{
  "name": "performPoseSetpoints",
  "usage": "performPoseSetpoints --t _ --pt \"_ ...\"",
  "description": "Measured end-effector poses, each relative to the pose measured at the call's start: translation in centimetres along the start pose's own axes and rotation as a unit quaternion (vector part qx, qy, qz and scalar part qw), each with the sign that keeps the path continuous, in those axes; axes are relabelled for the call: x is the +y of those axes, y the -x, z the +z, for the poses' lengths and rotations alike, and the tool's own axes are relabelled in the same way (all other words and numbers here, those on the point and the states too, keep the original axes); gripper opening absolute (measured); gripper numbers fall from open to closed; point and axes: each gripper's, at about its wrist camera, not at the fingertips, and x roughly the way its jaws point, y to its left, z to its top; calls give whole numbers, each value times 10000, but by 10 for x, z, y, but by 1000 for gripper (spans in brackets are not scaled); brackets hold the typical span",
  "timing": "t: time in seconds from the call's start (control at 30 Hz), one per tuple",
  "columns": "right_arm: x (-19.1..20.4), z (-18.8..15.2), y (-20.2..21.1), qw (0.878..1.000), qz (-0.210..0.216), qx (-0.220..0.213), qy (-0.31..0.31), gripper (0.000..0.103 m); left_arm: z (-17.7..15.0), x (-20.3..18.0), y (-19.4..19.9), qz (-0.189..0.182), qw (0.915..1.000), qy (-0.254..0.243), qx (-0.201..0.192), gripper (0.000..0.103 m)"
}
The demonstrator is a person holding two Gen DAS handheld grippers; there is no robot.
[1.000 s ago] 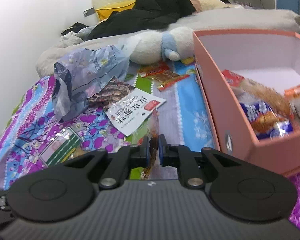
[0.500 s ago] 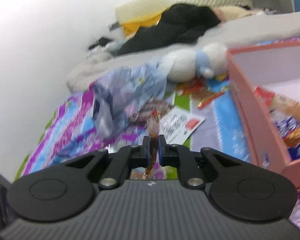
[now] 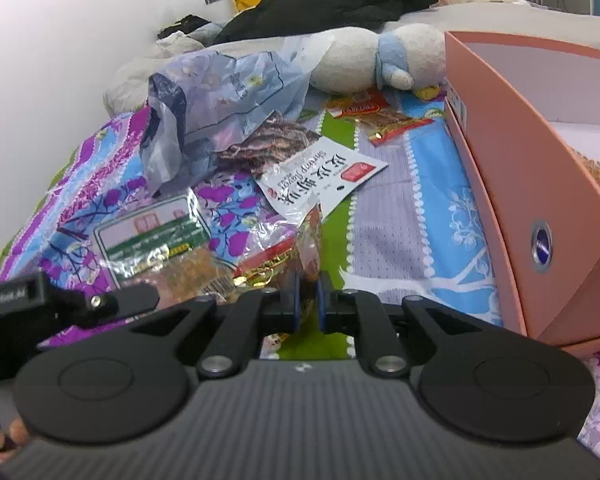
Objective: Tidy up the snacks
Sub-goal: 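Lift the green-labelled bag with the left gripper while the right gripper lifts the brown strip pack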
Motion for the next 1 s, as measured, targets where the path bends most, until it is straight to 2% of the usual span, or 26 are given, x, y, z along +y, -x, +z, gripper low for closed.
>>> performPoseSetpoints --t 0.13,0.23,0.3,0.57,0.67,0.73,1.0 --pt "-2 -3 1 10000 3 21 -78 12 0 -16 -15 293 9985 -455 55 56" --pt "-2 -3 5 9999 19 21 -99 12 2 -30 -24 597 9935 -954 140 56" --pt "-3 -3 8 9999 9 8 -110 12 4 -35 -28 775 9904 -1128 170 51" --pt "-7 -6 18 9999 -83 -37 -110 12 1 -41 -32 1030 9854 -1334 227 43" --pt "-7 -7 23 9998 -151 -75 -65 12 -1 -46 -34 1212 9809 -1504 215 36" --pt "-7 -6 25 9998 -195 -89 -22 12 -3 -49 -33 1168 9808 -1540 242 27" --pt "-5 -8 39 9995 -270 -133 116 12 -14 -62 -16 1204 9753 -1842 173 24"
